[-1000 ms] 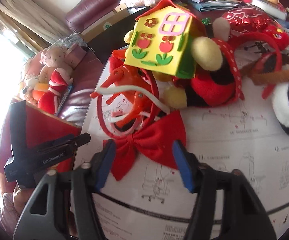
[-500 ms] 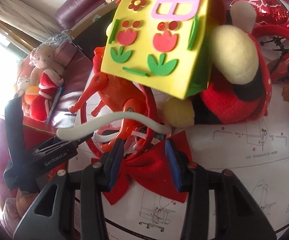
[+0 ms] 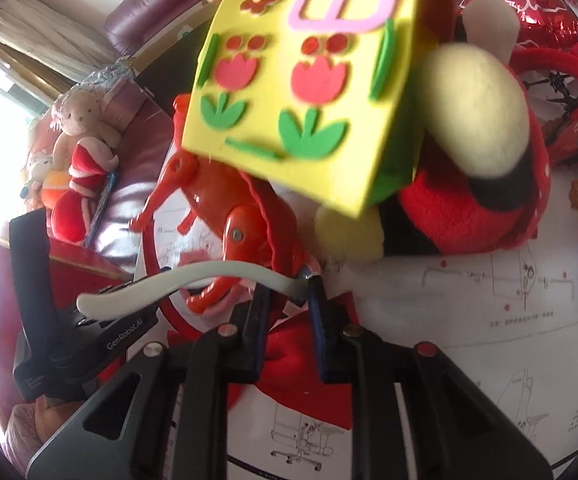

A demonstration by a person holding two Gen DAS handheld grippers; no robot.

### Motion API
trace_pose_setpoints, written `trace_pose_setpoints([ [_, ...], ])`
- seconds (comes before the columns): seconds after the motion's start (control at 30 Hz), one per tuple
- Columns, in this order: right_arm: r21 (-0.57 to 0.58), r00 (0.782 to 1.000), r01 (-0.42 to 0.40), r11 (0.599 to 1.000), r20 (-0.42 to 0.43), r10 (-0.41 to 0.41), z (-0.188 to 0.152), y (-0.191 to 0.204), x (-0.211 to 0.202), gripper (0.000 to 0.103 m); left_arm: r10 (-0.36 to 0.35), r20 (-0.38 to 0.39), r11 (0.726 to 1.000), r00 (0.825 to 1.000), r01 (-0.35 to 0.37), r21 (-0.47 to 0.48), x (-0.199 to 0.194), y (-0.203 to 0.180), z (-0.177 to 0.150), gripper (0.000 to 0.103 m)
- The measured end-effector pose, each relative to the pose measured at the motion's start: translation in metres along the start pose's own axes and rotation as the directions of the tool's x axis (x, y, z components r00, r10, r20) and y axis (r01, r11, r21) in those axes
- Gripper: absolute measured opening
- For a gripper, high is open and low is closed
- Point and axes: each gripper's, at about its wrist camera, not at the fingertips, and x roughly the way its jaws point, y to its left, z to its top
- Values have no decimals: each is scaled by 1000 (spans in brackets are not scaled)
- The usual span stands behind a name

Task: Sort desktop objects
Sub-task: 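Close the left tool on the red headband band while the right tool grips it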

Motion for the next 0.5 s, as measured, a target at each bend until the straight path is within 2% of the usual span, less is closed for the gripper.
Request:
trace_pose_setpoints([
  [0.3,20,998,-34,999,-50,35,-51,-12,-25,16,-58,-49,998,997,59,29,-22,-11,-53,15],
  [0.5,14,998,-19,1000,-66,20,-88,-23,-44,18,-81,-73,994,994,87,72,-34,-28,-88,15],
])
